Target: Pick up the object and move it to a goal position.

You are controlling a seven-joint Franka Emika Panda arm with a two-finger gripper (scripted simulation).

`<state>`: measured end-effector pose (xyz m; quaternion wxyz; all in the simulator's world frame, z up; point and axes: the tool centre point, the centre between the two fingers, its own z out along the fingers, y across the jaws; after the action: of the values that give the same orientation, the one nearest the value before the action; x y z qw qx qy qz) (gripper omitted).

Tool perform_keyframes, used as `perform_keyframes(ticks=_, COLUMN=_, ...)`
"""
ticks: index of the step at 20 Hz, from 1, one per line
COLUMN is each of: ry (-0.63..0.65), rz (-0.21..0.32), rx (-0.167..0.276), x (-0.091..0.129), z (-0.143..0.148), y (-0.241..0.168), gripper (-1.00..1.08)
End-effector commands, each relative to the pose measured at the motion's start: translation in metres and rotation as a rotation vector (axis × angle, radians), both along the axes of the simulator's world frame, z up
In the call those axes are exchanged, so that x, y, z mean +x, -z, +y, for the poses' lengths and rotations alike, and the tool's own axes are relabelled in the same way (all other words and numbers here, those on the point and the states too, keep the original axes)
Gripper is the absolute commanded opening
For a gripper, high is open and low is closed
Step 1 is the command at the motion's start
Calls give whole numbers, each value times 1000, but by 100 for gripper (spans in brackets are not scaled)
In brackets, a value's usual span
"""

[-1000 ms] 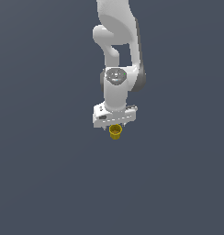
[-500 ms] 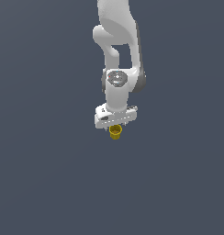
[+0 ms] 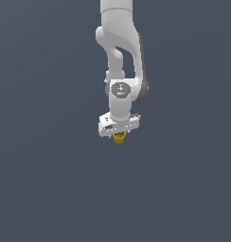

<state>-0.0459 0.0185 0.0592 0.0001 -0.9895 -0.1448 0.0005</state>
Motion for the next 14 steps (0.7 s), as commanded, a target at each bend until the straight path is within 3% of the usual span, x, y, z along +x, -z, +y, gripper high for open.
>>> perform_keyframes(ticks=1, ry=-1, rz=-1, rx=0, x=0, z=0, y=9, gripper=100)
perform_keyframes(ticks=5, ry=-1, rz=-1, rx=0, x=1, z=0, y=13, gripper=100)
perform_keyframes(ticks=6, ry=-1, rz=-1, rx=0, x=1, z=0, y=13, gripper=-100)
perform_keyframes(ticks=14, ry=-1, rz=-1, rx=0, x=1, z=0, y=13, gripper=-100)
